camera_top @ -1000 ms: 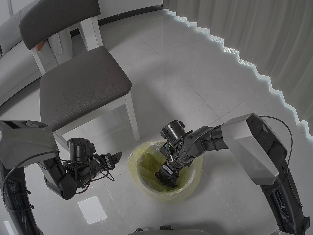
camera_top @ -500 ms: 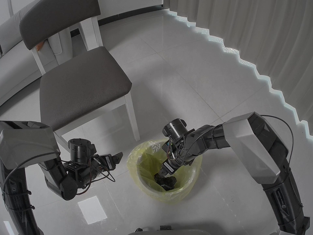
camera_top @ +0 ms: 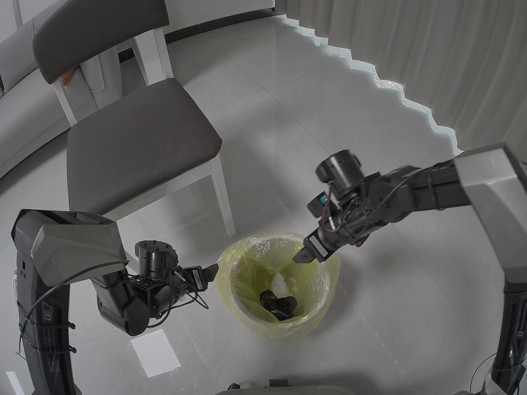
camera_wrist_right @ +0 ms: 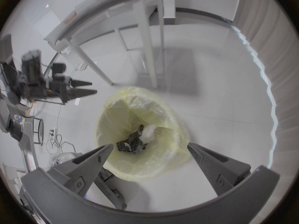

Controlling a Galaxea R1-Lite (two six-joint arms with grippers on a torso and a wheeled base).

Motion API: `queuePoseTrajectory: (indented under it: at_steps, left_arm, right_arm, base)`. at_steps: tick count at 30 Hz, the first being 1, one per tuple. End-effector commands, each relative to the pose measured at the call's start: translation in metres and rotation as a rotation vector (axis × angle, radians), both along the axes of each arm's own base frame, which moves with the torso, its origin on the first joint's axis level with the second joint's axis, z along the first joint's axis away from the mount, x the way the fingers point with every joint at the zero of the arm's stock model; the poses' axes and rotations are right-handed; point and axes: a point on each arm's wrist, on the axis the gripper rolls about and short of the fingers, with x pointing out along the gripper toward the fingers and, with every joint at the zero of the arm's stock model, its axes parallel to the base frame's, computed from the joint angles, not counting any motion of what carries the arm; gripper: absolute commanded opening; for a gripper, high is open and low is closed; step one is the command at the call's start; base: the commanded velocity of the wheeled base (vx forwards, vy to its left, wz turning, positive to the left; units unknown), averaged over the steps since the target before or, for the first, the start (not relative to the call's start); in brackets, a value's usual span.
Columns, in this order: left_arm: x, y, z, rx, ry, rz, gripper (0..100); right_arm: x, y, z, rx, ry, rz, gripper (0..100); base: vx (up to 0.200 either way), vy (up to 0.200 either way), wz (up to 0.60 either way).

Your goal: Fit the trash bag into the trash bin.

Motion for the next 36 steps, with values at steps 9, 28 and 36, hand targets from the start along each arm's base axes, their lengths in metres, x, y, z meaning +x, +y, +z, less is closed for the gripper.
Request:
queuePoseTrajectory:
  at_steps: [9,28,36]
  left_arm:
    - [0.061,-0.019,-0.041,0.058,0.068,-0.015,100]
    - [0.099,-0.027,-0.044,0.091,0.100,-0.015,100]
    - [0.080,0.004,0.020,0.054,0.034,0.043,100]
  right_arm:
    - [-0.079,-0.096,0.107,0.138,-0.259,-0.120,100]
    - [-0.108,-0.099,0.106,0.153,-0.325,-0.119,100]
    - [-0.116,-0.119,0.110,0.174,-0.338,-0.185,100]
  base:
    - [0.000,0.000,0.00]
    - [0.000,0.000,0.00]
    - [0.000,0.000,0.00]
